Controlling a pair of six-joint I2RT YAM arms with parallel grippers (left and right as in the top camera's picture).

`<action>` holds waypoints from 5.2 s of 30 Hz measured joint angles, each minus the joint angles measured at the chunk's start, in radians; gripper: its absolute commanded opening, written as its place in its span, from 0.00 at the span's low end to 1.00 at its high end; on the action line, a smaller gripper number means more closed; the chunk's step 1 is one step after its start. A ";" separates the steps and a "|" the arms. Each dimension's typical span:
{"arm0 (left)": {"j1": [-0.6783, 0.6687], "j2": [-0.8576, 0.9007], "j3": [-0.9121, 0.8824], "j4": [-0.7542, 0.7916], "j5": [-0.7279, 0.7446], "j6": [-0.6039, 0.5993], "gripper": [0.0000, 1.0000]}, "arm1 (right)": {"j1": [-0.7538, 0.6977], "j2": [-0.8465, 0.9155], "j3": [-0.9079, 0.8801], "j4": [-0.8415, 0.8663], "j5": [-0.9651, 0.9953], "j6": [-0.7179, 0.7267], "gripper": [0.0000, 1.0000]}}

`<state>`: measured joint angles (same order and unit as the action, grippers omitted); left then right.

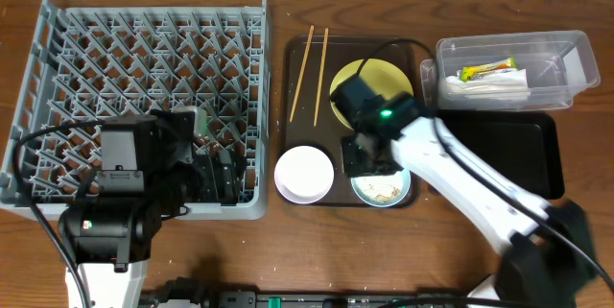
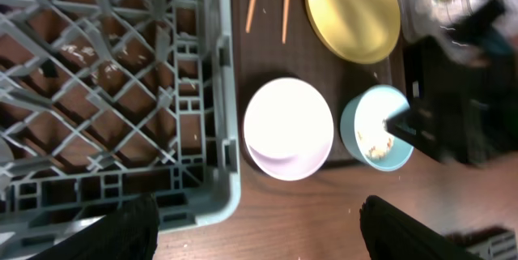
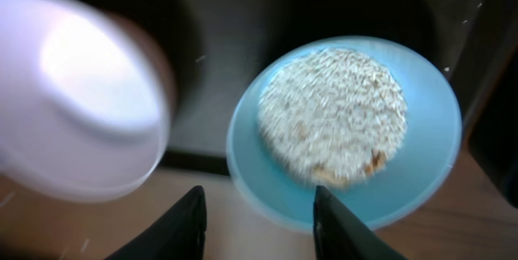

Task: Sort waste into correct bins and load items into the dishwasher
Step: 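Grasp the blue bowl with rice using the right gripper, then tip the blue bowl over the black tray to pour out the rice, then return the empty blue bowl upside down onto the brown tray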

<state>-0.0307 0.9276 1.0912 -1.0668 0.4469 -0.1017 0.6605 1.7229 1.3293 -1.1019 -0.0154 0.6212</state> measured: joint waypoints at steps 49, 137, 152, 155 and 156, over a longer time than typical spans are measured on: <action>-0.013 0.000 0.000 -0.026 0.000 0.029 0.82 | -0.985 -0.200 -0.410 0.545 -1.005 -0.525 0.01; -0.013 0.000 0.000 0.042 0.000 0.028 0.81 | -0.120 -0.545 -0.472 0.385 -0.274 -0.418 0.01; -0.035 0.076 0.056 0.165 -0.009 0.020 0.74 | 0.067 -0.303 -0.442 0.412 0.062 -0.264 0.66; -0.093 0.178 0.151 0.139 -0.056 0.021 0.74 | 0.027 -0.325 -0.383 0.355 0.066 -0.265 0.68; -0.117 0.213 0.183 0.135 -0.076 0.021 0.74 | 0.005 -0.339 -0.361 0.346 0.066 -0.264 0.68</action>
<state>-0.1478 1.1408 1.2747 -0.9318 0.3706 -0.0811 0.6655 1.3838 0.9680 -0.7563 0.0502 0.3569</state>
